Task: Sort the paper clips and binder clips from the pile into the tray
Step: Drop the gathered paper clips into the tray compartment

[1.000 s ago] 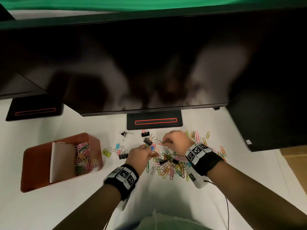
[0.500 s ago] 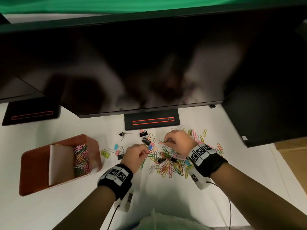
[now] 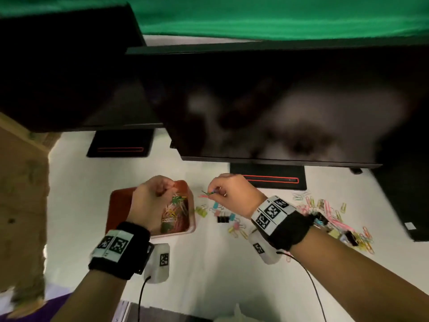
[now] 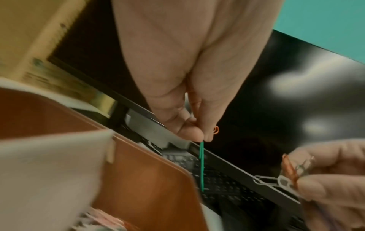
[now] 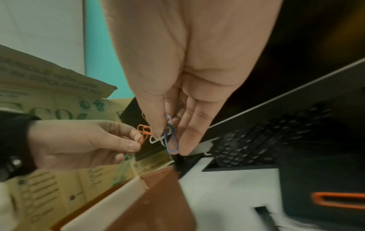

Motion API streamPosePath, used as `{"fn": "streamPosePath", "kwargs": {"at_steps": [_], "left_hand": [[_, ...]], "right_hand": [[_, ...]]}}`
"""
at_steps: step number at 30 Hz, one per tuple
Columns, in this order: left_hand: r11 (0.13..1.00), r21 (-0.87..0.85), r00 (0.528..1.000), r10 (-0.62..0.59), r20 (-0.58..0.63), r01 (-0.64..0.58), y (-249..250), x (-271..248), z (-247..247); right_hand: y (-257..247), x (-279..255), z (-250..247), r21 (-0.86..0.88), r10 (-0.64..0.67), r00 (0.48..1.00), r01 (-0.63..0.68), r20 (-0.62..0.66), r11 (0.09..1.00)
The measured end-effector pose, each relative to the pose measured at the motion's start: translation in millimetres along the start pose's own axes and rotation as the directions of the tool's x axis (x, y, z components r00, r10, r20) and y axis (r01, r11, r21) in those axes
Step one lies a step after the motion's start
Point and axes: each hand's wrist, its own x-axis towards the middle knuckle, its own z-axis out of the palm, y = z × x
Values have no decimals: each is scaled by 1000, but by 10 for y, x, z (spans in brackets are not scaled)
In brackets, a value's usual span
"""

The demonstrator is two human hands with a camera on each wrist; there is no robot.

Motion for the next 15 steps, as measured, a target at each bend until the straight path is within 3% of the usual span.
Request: {"fn": "streamPosePath", "kwargs": {"at_steps": [3,5,8,12,15], "left_hand": [[997,-23,996,-71,-51,69,-323,46,-311],[990,-65,992,-125,29,127,-512,64,-341],[986,30,978,-164,126,162,-694,51,-391],[999,22,993,-34,115,32,-550,-36,-315],[997,-16,973,80,217,-79,-320,-132,-91]], "right_hand": [[-449,332,350,66,-14,999,10,50,998],[-599,461,537,127,50,994,-62,94,990],[-690,522,688,151,116,987,-132,112,980],[-434,270,552,209,137,991,-133,-4,969],[-3,-69,368,134,243,967,-233,-69,963]]}}
